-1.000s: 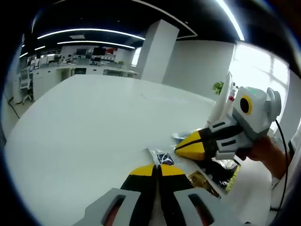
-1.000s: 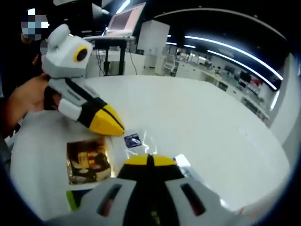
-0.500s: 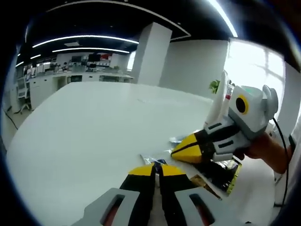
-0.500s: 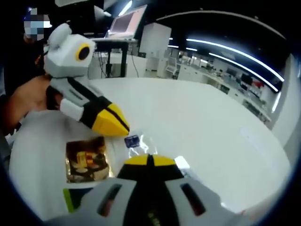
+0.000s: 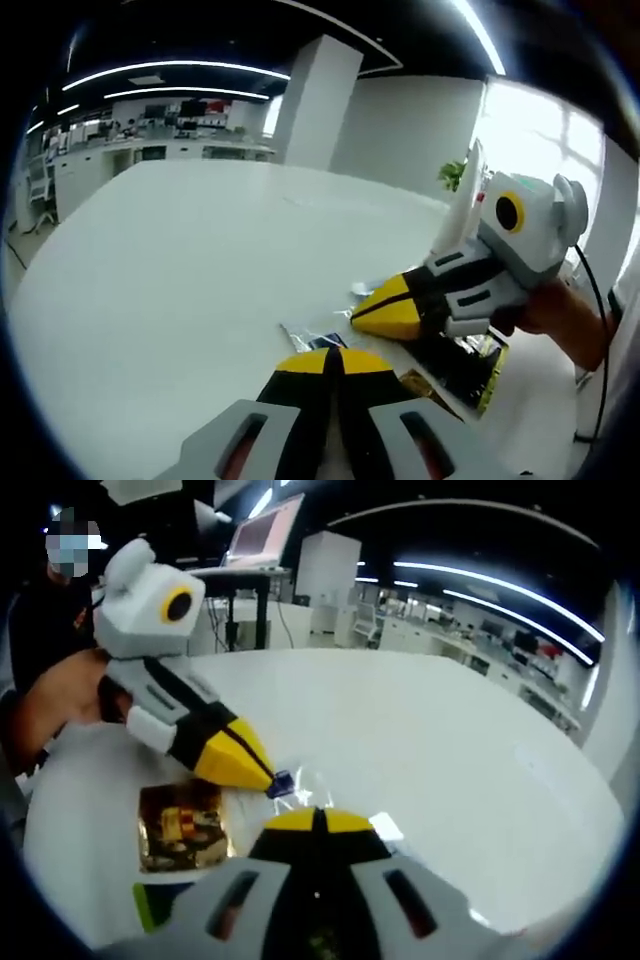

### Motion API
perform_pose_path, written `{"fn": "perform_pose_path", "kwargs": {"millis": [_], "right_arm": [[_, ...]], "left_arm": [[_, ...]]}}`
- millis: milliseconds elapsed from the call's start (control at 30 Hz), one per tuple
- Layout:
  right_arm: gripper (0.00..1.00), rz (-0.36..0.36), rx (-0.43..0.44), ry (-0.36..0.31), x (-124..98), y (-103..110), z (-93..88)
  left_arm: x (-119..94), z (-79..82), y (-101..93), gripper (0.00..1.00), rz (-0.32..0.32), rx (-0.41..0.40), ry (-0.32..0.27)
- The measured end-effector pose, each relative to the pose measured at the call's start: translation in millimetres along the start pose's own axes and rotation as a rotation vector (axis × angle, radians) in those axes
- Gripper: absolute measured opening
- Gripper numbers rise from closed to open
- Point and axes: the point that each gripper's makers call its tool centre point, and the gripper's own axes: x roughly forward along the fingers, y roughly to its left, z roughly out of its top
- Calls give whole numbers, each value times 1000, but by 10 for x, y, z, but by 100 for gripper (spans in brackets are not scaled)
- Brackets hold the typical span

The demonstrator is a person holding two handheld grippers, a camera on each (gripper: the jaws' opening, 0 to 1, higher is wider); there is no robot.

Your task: Arrange the skincare products in the storage area until every visible bottle or jar stands upright without overlapping.

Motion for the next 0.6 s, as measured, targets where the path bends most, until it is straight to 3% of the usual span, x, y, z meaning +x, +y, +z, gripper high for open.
{"fn": "perform_pose_path", "kwargs": {"millis": [267,600], "right_arm": [[0,6,-9,-7,6,-10,4],[0,11,-7,-26,11,-12,9]], "left_arm": [[53,128,-6,2,-6,18,-28],[130,60,-44,1,-16,25,2]]}}
